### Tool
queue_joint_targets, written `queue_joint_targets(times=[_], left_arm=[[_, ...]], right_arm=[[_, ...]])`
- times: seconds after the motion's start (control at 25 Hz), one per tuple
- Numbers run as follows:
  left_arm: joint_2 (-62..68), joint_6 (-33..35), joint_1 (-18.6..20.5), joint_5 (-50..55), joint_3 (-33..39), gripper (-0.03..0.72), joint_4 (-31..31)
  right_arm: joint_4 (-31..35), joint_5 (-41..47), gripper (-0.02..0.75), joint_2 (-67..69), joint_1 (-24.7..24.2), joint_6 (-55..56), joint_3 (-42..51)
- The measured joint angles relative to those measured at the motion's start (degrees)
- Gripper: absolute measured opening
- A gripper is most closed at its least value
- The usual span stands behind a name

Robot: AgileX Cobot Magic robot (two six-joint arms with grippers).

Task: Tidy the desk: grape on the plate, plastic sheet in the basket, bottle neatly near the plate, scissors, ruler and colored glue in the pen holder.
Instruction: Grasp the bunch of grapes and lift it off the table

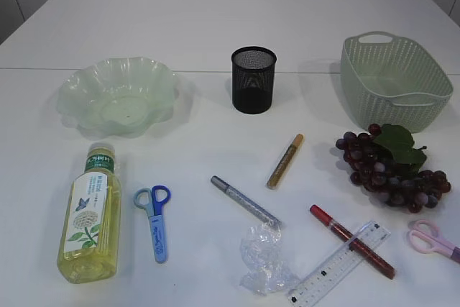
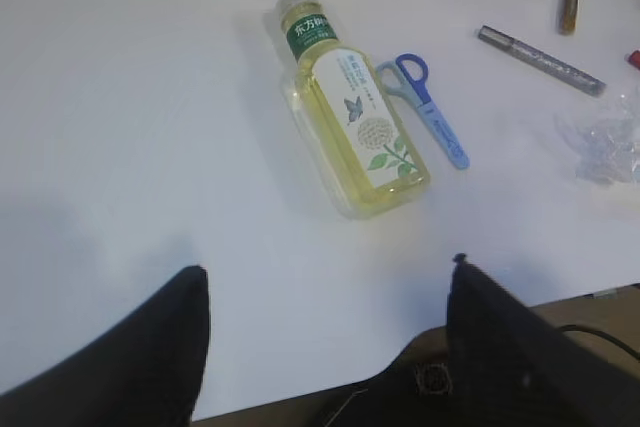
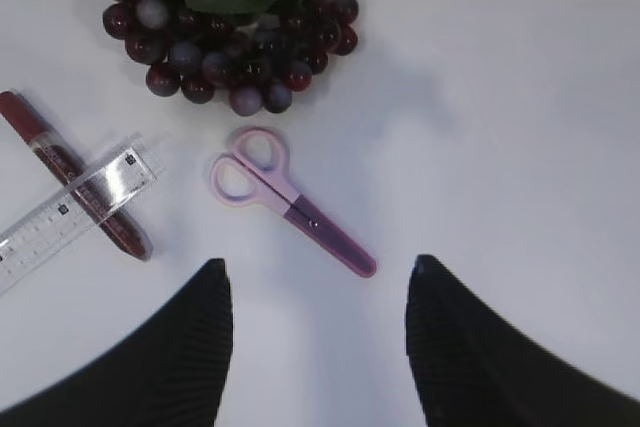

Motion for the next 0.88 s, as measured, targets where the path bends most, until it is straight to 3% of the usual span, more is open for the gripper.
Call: queue_joint_targets(times=[0.24,0.88], left_arm=[[8.7,0.0,0.0,0.1,-4.5,0.540,-0.3],[16.1,-0.1,0.0,-1.4,-4.6,0.540,-0.4]], right_arm=[[0.5,-6.0,0.439,4.2,0.0,-6.1,0.0],[8.5,-10.7,0.438,15.1,0.0,-28.9,0.0]])
